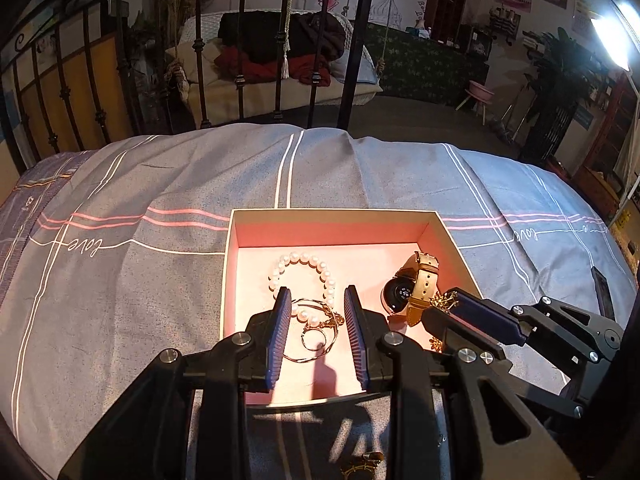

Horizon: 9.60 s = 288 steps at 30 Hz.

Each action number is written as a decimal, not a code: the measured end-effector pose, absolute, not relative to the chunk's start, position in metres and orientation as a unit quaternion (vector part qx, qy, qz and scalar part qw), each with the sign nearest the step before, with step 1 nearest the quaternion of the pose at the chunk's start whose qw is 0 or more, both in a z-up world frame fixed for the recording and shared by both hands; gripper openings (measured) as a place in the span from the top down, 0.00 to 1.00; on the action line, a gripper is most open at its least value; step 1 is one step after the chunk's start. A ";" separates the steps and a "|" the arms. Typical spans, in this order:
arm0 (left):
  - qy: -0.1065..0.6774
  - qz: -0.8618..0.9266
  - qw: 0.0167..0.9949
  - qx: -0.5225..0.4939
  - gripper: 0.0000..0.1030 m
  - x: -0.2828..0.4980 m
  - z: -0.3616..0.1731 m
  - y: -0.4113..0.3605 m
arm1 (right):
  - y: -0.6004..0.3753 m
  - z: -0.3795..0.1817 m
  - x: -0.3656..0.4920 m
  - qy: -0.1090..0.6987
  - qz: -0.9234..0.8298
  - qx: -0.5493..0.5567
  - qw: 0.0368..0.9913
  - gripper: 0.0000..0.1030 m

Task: Organize jewelry
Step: 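Lower the gold ring and brooch into the box and open both grippers, then grasp the gold double ring with the left gripper while the right grasps the gold pendant, then lower the double ring and pendant into the box and open both grippers, then grasp the small gold earring with the left gripper while the right grasps the silver ring, then lower the earring and silver ring into the box and open both grippers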

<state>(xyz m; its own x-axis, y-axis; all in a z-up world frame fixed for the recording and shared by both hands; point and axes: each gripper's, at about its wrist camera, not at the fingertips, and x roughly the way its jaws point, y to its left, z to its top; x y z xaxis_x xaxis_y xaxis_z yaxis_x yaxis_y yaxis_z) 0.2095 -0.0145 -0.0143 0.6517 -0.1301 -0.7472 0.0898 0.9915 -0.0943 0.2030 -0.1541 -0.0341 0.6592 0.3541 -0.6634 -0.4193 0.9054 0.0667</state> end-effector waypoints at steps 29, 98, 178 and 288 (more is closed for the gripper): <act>0.383 -0.067 0.921 -0.037 0.35 0.157 0.000 -0.002 | -0.175 -0.035 0.153 0.344 0.190 -0.070 0.917 0.35; 0.429 -0.104 0.897 -0.015 0.78 0.104 -0.053 -0.018 | -0.160 -0.076 0.106 0.405 0.262 -0.037 0.875 0.88; 0.411 -0.086 0.907 -0.044 0.37 0.129 -0.030 -0.007 | -0.160 -0.054 0.116 0.365 0.212 -0.067 0.904 0.34; 0.407 -0.038 0.912 -0.021 0.39 0.214 -0.021 -0.013 | -0.150 -0.047 0.197 0.350 0.181 -0.072 0.916 0.35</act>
